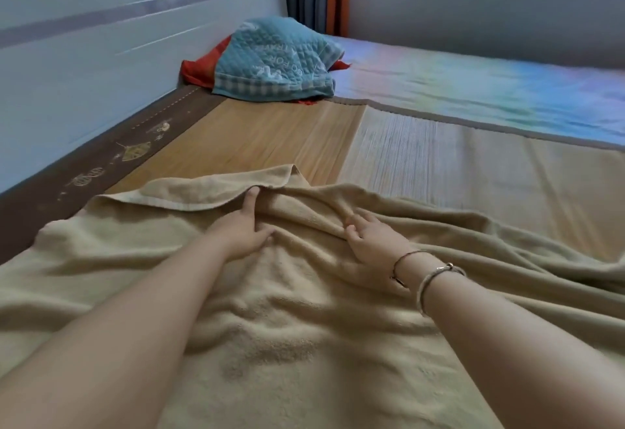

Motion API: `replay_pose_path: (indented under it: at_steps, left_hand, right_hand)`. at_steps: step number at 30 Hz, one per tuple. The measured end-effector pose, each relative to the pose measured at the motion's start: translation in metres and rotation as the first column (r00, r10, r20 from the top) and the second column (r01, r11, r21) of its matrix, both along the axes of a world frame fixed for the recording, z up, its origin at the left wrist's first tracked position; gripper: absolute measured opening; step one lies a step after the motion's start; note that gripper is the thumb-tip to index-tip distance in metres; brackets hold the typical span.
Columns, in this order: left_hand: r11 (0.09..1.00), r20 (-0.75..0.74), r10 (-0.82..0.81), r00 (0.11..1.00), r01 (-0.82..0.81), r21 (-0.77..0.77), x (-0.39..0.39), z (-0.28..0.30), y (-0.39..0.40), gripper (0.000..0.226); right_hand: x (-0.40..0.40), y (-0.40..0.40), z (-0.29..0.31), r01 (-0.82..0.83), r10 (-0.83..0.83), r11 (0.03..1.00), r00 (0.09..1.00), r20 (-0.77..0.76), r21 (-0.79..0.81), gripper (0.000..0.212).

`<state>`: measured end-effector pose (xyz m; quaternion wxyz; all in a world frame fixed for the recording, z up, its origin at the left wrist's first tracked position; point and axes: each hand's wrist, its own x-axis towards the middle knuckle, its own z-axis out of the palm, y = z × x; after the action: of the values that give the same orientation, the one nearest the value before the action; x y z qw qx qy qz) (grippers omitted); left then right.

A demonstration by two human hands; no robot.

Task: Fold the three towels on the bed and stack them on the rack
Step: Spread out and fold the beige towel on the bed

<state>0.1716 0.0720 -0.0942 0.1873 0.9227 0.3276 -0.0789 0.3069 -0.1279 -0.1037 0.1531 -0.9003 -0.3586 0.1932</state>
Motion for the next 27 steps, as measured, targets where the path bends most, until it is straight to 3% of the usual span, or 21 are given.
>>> replay_pose_path:
  at_steps: [5,8,10,12,15,19,23,27]
  left_hand:
    - [0.996,0.134,-0.004,0.991,0.017,-0.092,0.010,0.030,0.019,0.081]
    - [0.995,0.209,-0.015,0.978,0.035,-0.092,0.029,0.039,0.032,0.086]
    - [0.995,0.198,-0.019,0.980,0.039,-0.095,0.043,0.041,0.040,0.086]
    - [0.996,0.144,-0.022,0.989,0.034,-0.086,0.058,0.038,0.050,0.066]
    - [1.000,0.113,-0.023,0.993,0.022,0.005,0.076,0.029,0.055,0.011]
    - [1.000,0.257,0.009,0.966,-0.011,0.007,0.100,0.019,0.066,0.008]
    - [0.997,0.469,0.068,0.880,-0.074,-0.005,0.117,0.032,0.094,0.011]
    - [0.989,0.575,0.140,0.806,-0.141,-0.044,0.127,0.057,0.127,0.008]
  right_hand:
    - [0.009,0.015,0.032,0.188,-0.195,0.975,0.980,0.048,0.123,0.021]
    - [0.023,0.036,0.041,0.222,-0.243,0.966,0.955,0.173,0.135,0.023]
    - [0.034,0.046,0.042,0.268,-0.285,0.957,0.943,0.173,0.115,0.028]
    - [0.045,0.055,0.037,0.312,-0.320,0.947,0.936,0.143,0.080,0.028]
    - [0.056,0.061,0.024,0.362,-0.366,0.931,0.924,0.108,0.057,0.026]
    - [0.073,0.067,0.013,0.318,-0.317,0.948,0.941,0.122,0.008,0.026]
    - [0.089,0.081,0.017,0.151,-0.163,0.986,0.952,-0.258,-0.066,0.038]
    - [0.105,0.101,0.028,-0.014,-0.079,0.974,0.914,-0.397,-0.226,0.028]
